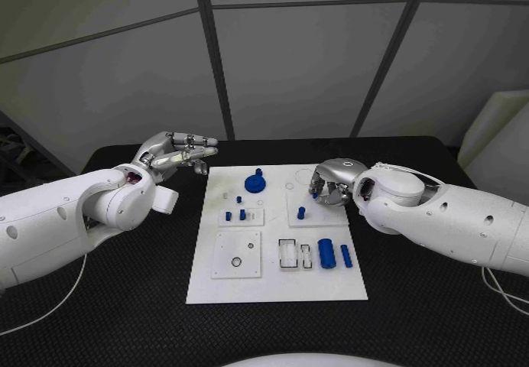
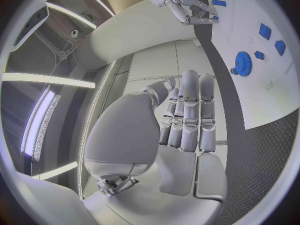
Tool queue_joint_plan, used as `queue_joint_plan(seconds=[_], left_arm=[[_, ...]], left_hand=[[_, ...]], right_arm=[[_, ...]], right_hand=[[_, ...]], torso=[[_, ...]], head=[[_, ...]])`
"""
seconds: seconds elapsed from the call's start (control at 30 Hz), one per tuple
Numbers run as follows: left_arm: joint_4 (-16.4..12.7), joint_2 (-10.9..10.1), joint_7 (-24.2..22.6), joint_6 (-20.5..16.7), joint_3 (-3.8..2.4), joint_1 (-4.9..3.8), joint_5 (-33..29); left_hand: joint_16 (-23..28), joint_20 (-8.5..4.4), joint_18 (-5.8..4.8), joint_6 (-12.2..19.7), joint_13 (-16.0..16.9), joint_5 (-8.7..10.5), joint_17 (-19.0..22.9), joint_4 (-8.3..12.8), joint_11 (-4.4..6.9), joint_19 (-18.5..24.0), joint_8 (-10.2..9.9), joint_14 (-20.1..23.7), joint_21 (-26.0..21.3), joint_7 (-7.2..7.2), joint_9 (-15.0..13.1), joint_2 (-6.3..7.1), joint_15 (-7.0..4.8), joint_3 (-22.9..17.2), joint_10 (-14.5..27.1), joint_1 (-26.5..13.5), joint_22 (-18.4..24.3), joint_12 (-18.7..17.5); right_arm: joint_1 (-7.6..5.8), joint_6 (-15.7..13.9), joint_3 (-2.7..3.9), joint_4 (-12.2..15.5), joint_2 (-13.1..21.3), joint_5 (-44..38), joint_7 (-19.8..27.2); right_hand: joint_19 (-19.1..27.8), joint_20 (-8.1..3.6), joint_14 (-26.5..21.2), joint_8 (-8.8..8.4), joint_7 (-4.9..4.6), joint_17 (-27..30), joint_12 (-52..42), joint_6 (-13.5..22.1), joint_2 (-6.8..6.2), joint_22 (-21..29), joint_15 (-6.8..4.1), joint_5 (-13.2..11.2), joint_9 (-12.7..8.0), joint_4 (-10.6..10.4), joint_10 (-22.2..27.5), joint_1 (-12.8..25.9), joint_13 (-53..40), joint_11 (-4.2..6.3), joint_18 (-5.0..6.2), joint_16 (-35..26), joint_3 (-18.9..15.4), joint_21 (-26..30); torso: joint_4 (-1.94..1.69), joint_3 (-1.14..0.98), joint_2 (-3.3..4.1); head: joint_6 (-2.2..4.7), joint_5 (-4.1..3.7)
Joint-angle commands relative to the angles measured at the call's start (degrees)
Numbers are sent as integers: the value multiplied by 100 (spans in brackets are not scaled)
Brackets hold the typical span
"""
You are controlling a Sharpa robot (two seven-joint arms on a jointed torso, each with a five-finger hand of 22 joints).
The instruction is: Assemble the parts on the task board
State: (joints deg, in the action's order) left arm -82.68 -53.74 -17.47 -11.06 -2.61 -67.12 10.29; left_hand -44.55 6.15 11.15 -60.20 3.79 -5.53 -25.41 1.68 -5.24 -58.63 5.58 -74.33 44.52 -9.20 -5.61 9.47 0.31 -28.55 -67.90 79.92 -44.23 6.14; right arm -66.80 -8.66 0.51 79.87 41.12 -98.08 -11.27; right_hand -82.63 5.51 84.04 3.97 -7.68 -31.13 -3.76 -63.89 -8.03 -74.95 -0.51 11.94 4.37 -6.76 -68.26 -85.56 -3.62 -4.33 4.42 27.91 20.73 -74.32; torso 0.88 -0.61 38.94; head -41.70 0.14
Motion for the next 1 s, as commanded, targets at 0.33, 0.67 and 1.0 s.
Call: queue_joint_plan(seconds=[0.33,0.67,1.0], left_arm=[[-8,3,-63,131,-4,-5,-93],[-10,0,-23,154,-4,-5,-93],[2,8,-10,166,-4,-4,-93]], left_hand=[[61,10,-66,-2,6,-35,17,37,-15,52,-30,38,-37,-21,9,-43,-7,8,-9,-25,11,-25],[82,11,-65,11,5,-37,26,47,-18,55,-41,35,-47,-24,13,-41,-6,10,1,-22,16,-32],[92,11,-65,18,4,-38,31,54,-19,55,-47,33,-52,-26,15,-41,-6,10,6,-18,18,-36]], right_arm=[[21,232,-7,-30,-60,74,82],[31,38,-7,37,-50,-80,-77],[41,-444,-4,281,82,-172,-158]], right_hand=[[-203,-28,103,16,40,-179,6,-173,180,-646,-41,13,39,160,-230,93,-15,48,-175,320,186,-508],[-337,-79,61,30,91,-338,20,-357,274,-928,-101,-252,98,422,-477,107,-29,117,-248,619,438,-846],[-353,-83,24,9,90,-390,26,-385,204,-977,-99,-281,112,496,-479,218,-24,121,-258,731,546,-902]], torso=[[3,2,-7],[5,0,-11],[7,1,-17]], head=[[-29,5],[-36,4],[-28,-7]])
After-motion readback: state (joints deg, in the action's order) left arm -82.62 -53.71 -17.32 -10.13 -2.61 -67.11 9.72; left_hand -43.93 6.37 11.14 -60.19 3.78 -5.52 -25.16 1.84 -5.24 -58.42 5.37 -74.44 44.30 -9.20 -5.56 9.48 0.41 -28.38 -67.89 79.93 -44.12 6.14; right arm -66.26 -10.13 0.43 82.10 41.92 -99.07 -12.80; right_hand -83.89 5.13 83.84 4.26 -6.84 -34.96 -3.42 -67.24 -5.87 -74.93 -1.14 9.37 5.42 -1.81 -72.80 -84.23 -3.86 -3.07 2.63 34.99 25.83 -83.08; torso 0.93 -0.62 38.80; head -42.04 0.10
